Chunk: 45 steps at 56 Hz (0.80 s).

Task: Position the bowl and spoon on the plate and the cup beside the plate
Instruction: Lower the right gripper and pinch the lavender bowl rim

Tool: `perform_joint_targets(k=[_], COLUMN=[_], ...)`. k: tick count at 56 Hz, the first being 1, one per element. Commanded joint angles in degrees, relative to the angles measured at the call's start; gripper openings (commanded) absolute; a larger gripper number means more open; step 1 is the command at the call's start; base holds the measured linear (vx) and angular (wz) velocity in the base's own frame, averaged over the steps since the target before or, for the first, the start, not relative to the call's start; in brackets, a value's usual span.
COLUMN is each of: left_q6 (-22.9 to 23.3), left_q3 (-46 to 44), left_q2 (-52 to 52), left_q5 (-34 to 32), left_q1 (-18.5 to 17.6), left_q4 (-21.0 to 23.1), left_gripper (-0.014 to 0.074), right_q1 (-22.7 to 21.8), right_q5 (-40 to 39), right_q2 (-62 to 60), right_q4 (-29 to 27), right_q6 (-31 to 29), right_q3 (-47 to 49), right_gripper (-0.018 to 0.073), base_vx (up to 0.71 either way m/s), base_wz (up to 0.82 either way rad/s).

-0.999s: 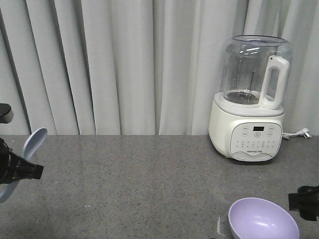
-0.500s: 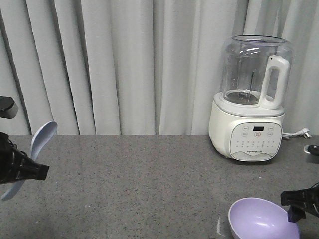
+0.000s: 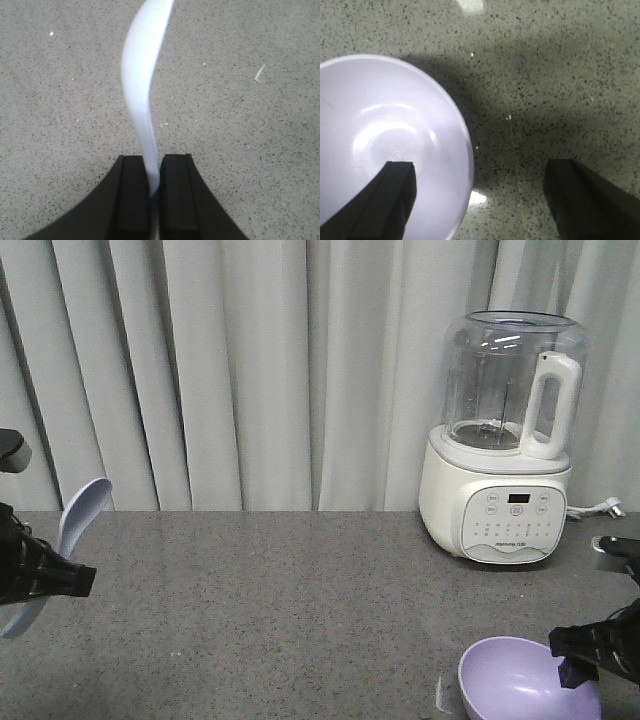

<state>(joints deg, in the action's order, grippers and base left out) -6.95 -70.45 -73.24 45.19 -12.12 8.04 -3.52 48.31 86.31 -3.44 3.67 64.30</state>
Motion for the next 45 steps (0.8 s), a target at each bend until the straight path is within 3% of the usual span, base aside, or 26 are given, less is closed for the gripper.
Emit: perform_joint_targets(k=[1, 13, 32, 39, 45], left_q6=[-0.13, -0.13, -0.13, -0.08, -0.08], left_q3=[-1.44, -1.44, -1.44, -1.44, -1.44], left_q2=[1.75, 1.75, 1.75, 1.75, 1.75], left_q5=[-4.15, -4.11, -3.99, -3.94, -3.94], left_q1=[-0.35, -0.35, -0.35, -0.35, -0.35], left_q4=[1.09, 1.09, 1.09, 1.09, 1.09], left_gripper=[-0.0006, -0.0006, -0.0006, -0.0006, -0.0006], right_q1=[-0.31, -0.31, -0.25, -0.25, -0.25], right_q5=[-4.12, -6.0, -7.74, -7.82, -8.0], right_q2=[-1.9, 1.5, 7.15, 7.97, 8.08], right_q4=[0.06, -0.21, -7.39, -7.57, -7.38], right_q6=[-1.81, -3.27, -8.6, -8.99, -9.56], right_q3=[1.85, 1.85, 1.85, 1.85, 1.85], right_gripper=[0.0565, 0.0565, 0.0531, 0.0375, 0.0109], base_vx=[0.0, 0.0, 0.0, 0.0, 0.0], base_wz=[0.0, 0.0, 0.0, 0.0, 0.0])
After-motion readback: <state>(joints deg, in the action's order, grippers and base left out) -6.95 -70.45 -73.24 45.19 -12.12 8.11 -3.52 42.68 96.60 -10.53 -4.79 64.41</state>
